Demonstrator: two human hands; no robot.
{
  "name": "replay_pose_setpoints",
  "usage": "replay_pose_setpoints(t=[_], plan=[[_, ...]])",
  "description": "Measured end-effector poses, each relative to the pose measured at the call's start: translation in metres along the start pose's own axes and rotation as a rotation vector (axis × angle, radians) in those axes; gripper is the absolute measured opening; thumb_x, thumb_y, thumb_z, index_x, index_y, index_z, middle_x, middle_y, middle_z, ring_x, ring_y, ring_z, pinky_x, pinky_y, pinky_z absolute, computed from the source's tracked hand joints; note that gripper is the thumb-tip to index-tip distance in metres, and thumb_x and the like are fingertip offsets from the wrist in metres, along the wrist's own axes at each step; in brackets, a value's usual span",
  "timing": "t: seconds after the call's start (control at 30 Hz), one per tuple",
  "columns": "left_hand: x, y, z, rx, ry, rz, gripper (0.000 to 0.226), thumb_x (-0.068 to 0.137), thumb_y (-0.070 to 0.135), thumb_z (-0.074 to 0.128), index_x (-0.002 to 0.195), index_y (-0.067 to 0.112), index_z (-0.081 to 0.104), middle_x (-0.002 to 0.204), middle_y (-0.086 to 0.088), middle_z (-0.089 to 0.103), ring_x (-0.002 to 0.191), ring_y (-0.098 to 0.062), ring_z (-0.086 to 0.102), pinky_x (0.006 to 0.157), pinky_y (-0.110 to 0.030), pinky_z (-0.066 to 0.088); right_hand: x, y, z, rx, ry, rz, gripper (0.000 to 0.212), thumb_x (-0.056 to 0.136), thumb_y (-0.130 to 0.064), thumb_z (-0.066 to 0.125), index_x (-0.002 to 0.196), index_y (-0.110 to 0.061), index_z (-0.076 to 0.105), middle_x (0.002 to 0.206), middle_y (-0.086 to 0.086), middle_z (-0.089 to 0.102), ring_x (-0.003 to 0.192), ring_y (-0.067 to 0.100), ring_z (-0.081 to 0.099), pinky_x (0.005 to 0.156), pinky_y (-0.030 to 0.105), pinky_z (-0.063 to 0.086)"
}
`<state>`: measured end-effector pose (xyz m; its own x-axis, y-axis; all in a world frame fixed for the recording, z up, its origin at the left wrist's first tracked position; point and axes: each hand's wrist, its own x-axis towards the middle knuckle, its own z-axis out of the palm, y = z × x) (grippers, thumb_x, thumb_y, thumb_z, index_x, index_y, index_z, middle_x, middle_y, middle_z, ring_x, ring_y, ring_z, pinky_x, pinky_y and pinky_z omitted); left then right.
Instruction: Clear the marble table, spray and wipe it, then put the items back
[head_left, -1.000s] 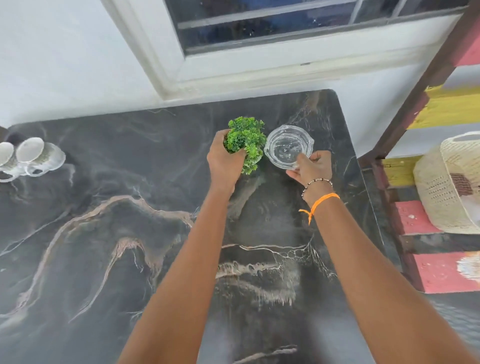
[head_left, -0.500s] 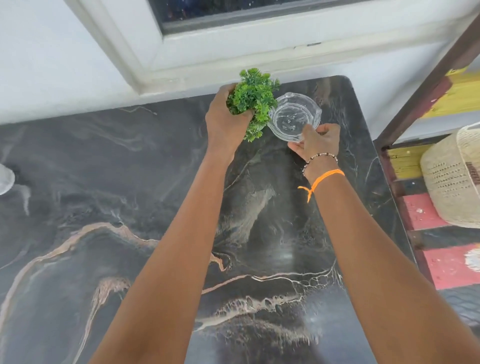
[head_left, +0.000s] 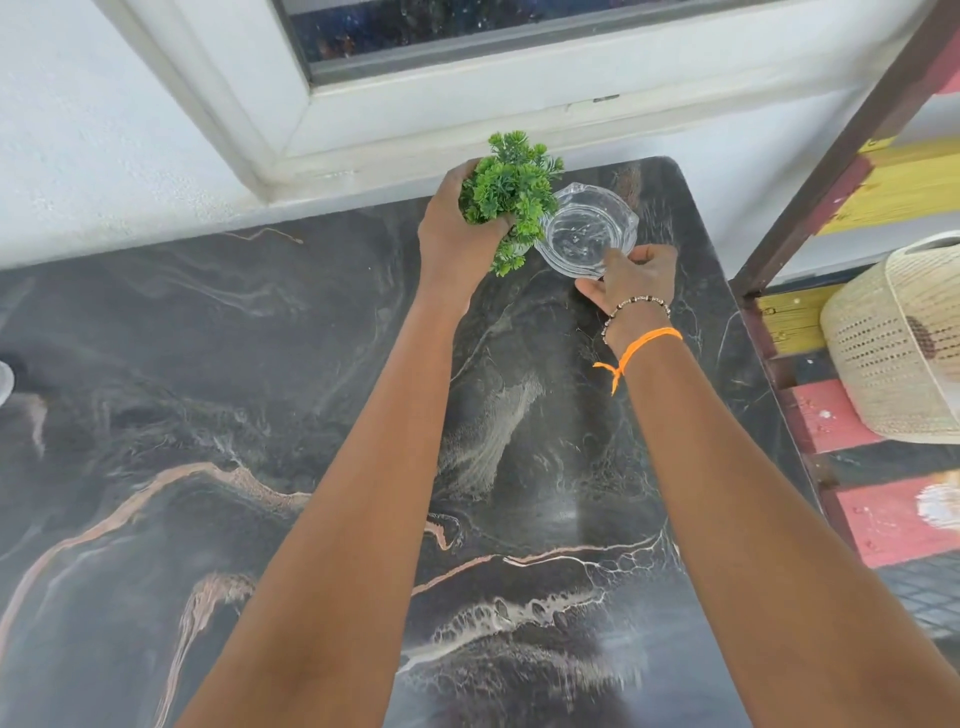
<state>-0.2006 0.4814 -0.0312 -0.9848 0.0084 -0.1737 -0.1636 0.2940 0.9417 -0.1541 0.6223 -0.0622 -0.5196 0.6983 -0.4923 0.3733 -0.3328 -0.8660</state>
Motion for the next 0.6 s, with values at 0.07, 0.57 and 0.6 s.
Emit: replay_pose_setpoints(t=[0.07,0.57,0.6], plan=[[-0.004,0.001,-0.001,0.001,-0.017,0.012,0.062,0.079,0.011,0.068,0.133,0.026,0.045,0.137,0.004,0.048,0.127,-0.014,0.042,0.106,-0.034,0.040,-0.002,0.000,-0.003,0.016,-0.028,0.023,0.020,0.087,-0.003,0.055,0.094,-0.012,0.039,0.104,0.016,0.053,0.074,0.024,0.059,0.057,0.026,0.058],[-0.089,0.020,-0.031,-0.101,0.112,0.063,0.046,0.090,0.013,0.054,0.133,0.025,0.042,0.141,0.007,0.041,0.128,-0.012,0.040,0.109,-0.033,0.034,-0.097,-0.036,-0.034,0.118,-0.320,-0.102,0.010,0.093,-0.005,0.050,0.084,-0.010,0.050,0.062,0.005,0.045,0.040,0.006,0.059,0.052,0.020,0.057],[-0.096,0.024,-0.037,-0.124,0.138,0.072,0.044,0.091,0.013,0.052,0.132,0.025,0.043,0.140,0.007,0.043,0.128,-0.013,0.041,0.108,-0.032,0.035,-0.108,-0.040,-0.035,0.138,-0.358,-0.121,0.013,0.093,-0.006,0.050,0.081,-0.011,0.051,0.062,0.005,0.046,0.040,0.006,0.059,0.051,0.019,0.056]])
